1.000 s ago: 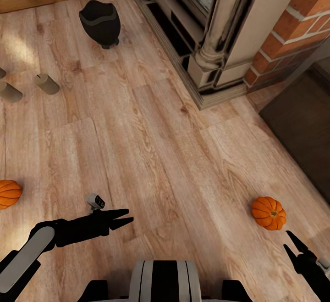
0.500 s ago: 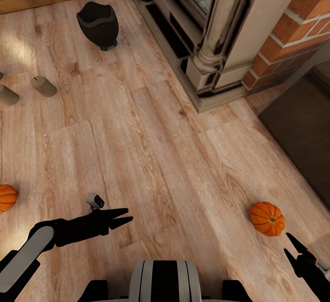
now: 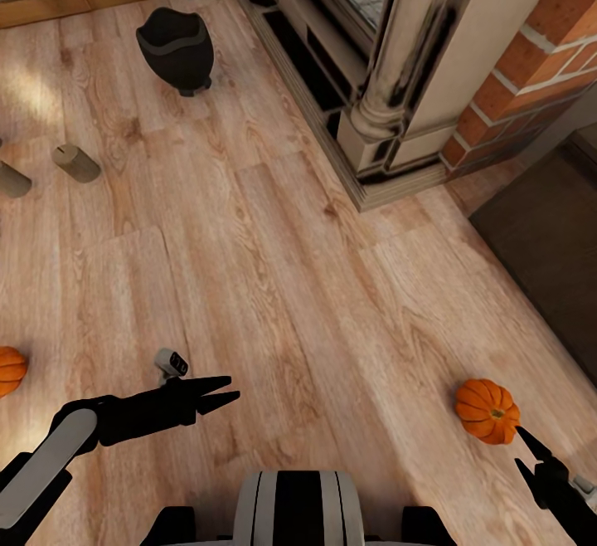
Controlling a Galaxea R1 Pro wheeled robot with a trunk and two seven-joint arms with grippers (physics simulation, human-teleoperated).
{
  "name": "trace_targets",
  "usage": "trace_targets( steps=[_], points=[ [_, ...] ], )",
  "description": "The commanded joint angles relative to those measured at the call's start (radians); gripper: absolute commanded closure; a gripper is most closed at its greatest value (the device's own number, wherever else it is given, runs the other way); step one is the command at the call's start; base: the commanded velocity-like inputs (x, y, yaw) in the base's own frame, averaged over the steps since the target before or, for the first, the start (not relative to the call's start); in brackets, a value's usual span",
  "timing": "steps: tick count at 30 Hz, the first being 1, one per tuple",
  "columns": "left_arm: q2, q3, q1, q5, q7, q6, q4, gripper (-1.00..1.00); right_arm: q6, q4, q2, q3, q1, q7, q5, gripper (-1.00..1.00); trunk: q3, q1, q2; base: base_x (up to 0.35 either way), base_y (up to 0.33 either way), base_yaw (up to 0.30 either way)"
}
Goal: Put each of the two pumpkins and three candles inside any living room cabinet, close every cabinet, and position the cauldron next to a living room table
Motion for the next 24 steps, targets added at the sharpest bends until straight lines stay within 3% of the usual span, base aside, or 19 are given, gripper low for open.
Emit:
trace_targets(
  steps=[1, 19, 24],
  points=[
    [0.001, -0.001, -0.001, 0.0, -0.004, 0.003, 0.0, -1.0, 0.009, 0.001, 0.0, -0.008, 0.0, 0.002, 0.003, -1.0, 0.0, 0.0, 0.0, 0.048, 0.0, 0.0],
    [-0.001, 0.0, -0.001, 0.0, -0.003, 0.002, 0.0, -1.0, -0.006, 0.001, 0.0, -0.008, 0.0, -0.029, 0.004, -1.0, 0.0, 0.0, 0.0, 0.04, 0.01, 0.0],
    [-0.001, -0.001, -0.001, 0.0, -0.003, 0.002, 0.0, -1.0, -0.009, 0.001, 0.001, -0.008, 0.0, -0.031, 0.004, -1.0, -0.02, 0.002, -0.001, 0.0, 0.0, 0.0]
  ],
)
